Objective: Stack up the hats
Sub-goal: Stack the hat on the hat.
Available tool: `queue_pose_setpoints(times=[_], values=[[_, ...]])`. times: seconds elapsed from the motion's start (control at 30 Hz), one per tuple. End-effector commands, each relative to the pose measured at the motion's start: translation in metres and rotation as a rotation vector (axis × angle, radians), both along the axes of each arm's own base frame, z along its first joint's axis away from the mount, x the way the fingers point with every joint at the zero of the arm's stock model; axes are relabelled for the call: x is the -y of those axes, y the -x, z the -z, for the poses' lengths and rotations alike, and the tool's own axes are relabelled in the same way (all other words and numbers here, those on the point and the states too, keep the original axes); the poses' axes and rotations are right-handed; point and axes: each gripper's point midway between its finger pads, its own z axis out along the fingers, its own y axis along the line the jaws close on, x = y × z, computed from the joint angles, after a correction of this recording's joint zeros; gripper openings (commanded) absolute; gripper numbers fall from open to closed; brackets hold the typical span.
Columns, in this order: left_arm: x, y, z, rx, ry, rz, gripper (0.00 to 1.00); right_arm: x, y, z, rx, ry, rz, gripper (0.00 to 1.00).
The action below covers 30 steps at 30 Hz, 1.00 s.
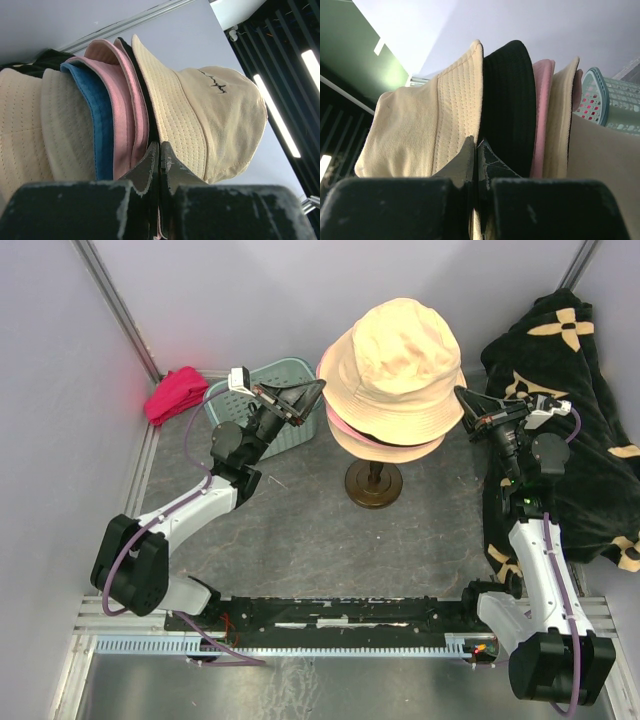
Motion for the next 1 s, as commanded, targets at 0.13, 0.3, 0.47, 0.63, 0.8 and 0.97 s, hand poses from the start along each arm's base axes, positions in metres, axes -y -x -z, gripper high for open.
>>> queue_pose_setpoints(times=[0.13,0.3,0.47,0.63,0.8,0.97], values=[[-0.028,-0.047,0.078,-0.207,-0.137,-0.199,0.03,0.022,-0.021,0.107,-0.318,0.062,0.096,0.02],[-0.028,-0.049,0.084,-0.22,-0.152,-0.21,0.03,0.022,-0.021,0.114,-0.335,0.067,0.094,0.02],[-0.029,-0.05,0.093,-0.244,-0.175,-0.217,0.03,0.022,-0.02,0.119,-0.353,0.075,0.091,0.02],[-0.028,-0.052,0.106,-0.274,-0.2,-0.218,0.03,0.022,-0.021,0.125,-0.372,0.082,0.089,0.02],[-0.026,-0.053,0.114,-0.29,-0.224,-0.215,0.03,0.021,-0.021,0.133,-0.398,0.094,0.08,0.02],[-0.025,-0.054,0.125,-0.312,-0.244,-0.214,0.03,0.021,-0.021,0.143,-0.426,0.109,0.075,0.02]])
